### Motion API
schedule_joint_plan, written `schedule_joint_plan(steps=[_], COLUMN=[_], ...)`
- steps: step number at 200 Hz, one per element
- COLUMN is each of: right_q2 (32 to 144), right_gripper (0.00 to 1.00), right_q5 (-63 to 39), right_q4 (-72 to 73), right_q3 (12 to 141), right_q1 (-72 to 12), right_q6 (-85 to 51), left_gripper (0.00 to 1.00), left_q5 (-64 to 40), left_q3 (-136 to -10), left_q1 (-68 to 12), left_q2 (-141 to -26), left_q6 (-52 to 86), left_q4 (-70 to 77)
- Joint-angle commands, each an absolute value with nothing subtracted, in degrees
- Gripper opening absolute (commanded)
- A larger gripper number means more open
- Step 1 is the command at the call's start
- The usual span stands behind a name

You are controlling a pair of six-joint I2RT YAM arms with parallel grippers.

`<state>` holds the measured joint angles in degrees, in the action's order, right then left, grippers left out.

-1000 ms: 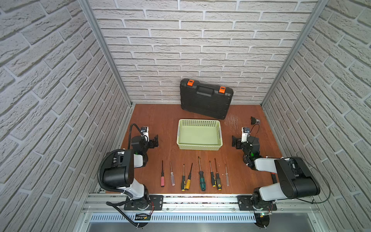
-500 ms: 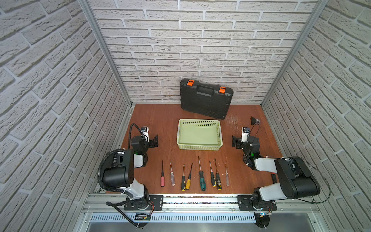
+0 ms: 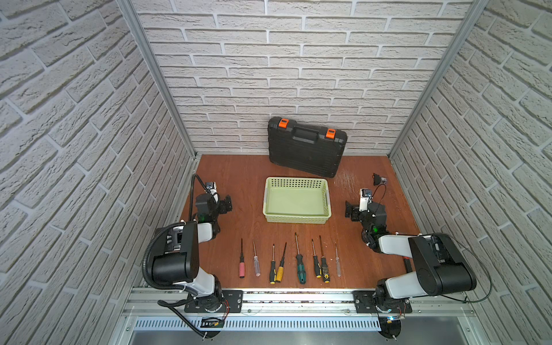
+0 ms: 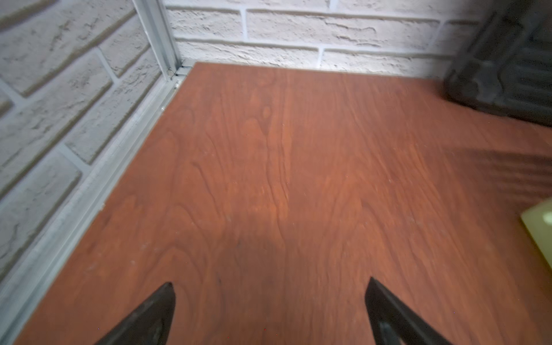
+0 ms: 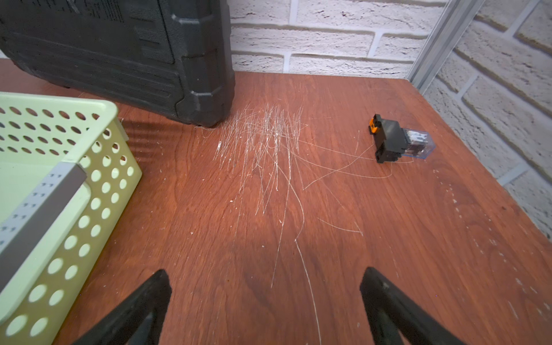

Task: Put the screwdriver in the bin
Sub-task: Pick up the screwdriver from the bottom-center of the table.

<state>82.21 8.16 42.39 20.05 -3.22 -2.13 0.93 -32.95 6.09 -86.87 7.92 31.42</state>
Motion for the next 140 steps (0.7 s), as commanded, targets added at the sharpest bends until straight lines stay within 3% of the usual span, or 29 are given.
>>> schedule_joint_plan(steps=[1,28,82,125,140], right_q2=[74.2,62.7,52.0,46.1,46.0], right_gripper=[0.99,0.99,0.86,0.79,0.71], right_q5=[11.9,9.4,2.6,8.9,11.3], right_q4=[32.1,6.0,-23.4,-43.8,-49.9], right_q3=[25.3,37.5,47.7,49.1,49.6], right_q1=[-3.5,-3.5,-6.1,-19.4,-24.9], right_q6=[-2.8,-7.3,-15.8,-24.4,-30.1], left_gripper=[0.98,0.98,0.98,0.98,0.98], left_q5=[6.7,11.8,17.4,16.3,14.9], left_q3=[-40.5,-42.5,-50.2,-50.3,-49.8], left_q1=[6.1,4.7,-2.0,-6.5,-7.5], left_q2=[-83.5,-78.1,-68.7,-64.9,-64.1], left_q6=[10.6,15.4,24.8,29.6,29.7], left_q4=[15.4,10.3,-12.3,-20.6,-21.2])
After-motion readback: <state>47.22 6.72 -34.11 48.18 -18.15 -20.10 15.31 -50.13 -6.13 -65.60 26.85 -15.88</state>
